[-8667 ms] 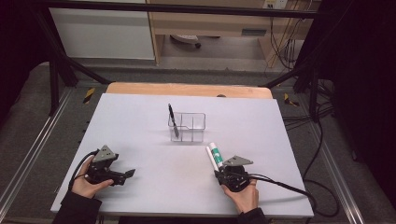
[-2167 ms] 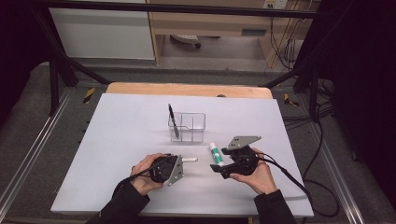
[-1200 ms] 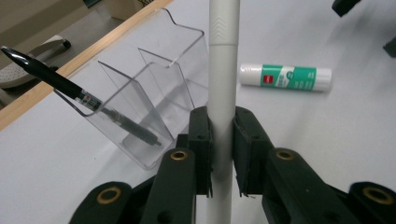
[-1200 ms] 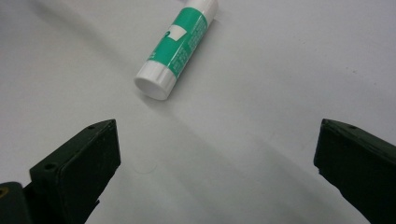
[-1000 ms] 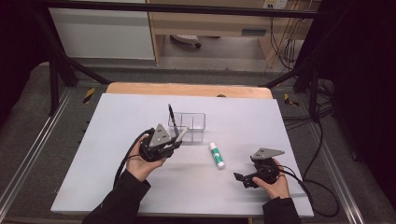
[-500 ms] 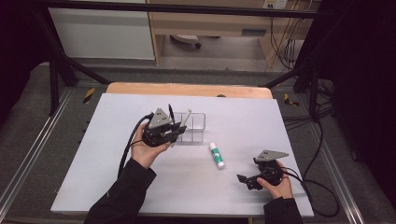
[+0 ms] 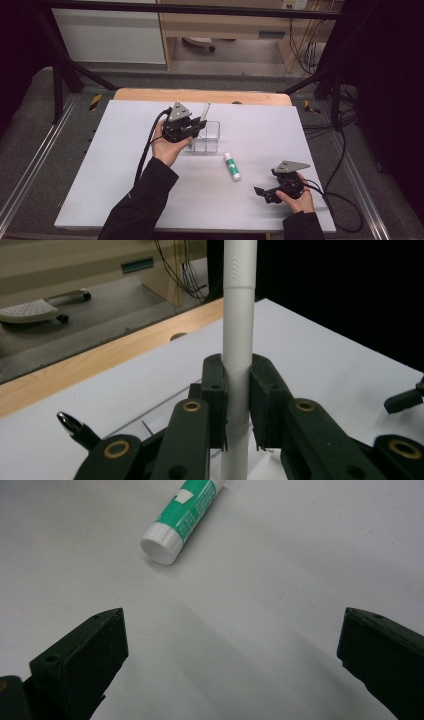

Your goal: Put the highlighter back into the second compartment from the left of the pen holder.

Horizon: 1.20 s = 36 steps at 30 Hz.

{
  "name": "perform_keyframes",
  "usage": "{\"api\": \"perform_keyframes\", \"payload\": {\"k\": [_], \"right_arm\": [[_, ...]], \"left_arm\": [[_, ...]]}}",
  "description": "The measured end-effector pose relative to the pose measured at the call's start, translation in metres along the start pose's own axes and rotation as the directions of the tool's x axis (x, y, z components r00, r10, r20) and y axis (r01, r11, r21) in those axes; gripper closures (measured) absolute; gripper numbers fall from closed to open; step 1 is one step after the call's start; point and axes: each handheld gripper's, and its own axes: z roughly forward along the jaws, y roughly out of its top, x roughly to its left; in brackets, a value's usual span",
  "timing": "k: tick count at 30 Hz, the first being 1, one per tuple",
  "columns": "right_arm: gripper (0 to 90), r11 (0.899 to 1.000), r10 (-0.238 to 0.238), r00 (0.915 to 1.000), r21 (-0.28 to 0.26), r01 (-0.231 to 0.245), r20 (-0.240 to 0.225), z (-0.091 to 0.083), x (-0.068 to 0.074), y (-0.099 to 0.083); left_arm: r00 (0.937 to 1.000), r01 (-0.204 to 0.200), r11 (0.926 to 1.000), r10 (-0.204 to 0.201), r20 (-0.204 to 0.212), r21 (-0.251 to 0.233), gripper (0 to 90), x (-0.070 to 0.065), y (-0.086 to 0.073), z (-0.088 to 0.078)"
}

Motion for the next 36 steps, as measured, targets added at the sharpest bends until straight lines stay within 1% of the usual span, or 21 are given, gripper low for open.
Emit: {"api": "perform_keyframes", "payload": {"k": [3, 6, 9, 12, 15, 18, 21, 24, 27, 30, 36], "right_arm": [[0.5, 1.0, -0.001, 1.0, -0.001, 0.001, -0.003, 0.0, 0.0, 0.0], [0.5, 1.0, -0.001, 1.0, 0.001, 0.001, -0.003, -0.001, 0.0, 0.0], [0.5, 1.0, -0.004, 1.0, -0.002, 0.004, -0.004, -0.001, 0.0, 0.0], [0.5, 1.0, -0.001, 1.0, 0.0, 0.001, -0.004, -0.001, 0.0, 0.0], [0.5, 1.0, 0.002, 1.0, 0.001, -0.002, -0.007, 0.0, 0.0, 0.0], [0.5, 1.0, 0.0, 1.0, 0.0, 0.0, -0.005, 0.0, 0.0, 0.0], [0.5, 1.0, -0.004, 1.0, -0.001, 0.004, -0.006, 0.0, -0.001, 0.0], [0.5, 1.0, -0.008, 0.9999, 0.003, 0.008, -0.007, 0.0, -0.001, 0.0], [0.5, 1.0, -0.006, 0.9999, 0.005, 0.006, -0.011, 0.0, 0.0, 0.0], [0.6, 1.0, -0.004, 0.9999, 0.003, 0.004, -0.012, 0.0, 0.0, 0.0], [0.6, 1.0, -0.012, 0.9998, 0.003, 0.012, -0.013, 0.0, -0.001, 0.0]], "left_arm": [[0.9999, 0.01, 0.9999, -0.01, -0.006, -0.012, 78.0, 0.001, 0.006, 0.004], [0.9999, 0.009, 0.9997, -0.01, -0.013, -0.022, 78.0, 0.001, 0.011, 0.009], [0.9998, 0.004, 0.9998, -0.004, -0.022, -0.017, 78.0, 0.002, 0.014, 0.014], [0.9994, 0.009, 0.9998, -0.01, -0.033, -0.016, 78.0, 0.005, 0.014, 0.021], [0.9991, 0.011, 0.9997, -0.012, -0.04, -0.021, 78.0, 0.01, 0.013, 0.027], [0.9986, 0.005, 1.0, -0.006, -0.052, -0.008, 78.0, 0.013, 0.01, 0.032], [0.9983, 0.004, 1.0, -0.005, -0.057, -0.005, 78.0, 0.016, 0.009, 0.038], [0.9985, 0.008, 0.9999, -0.009, -0.054, -0.015, 78.0, 0.018, 0.007, 0.043], [0.9986, 0.001, 0.9999, -0.002, -0.052, -0.017, 78.0, 0.02, 0.006, 0.047], [0.9982, -0.003, 1.0, 0.003, -0.061, -0.005, 78.0, 0.022, 0.003, 0.051], [0.9981, -0.006, 0.9997, 0.008, -0.061, 0.023, 78.0, 0.025, -0.002, 0.057]]}}
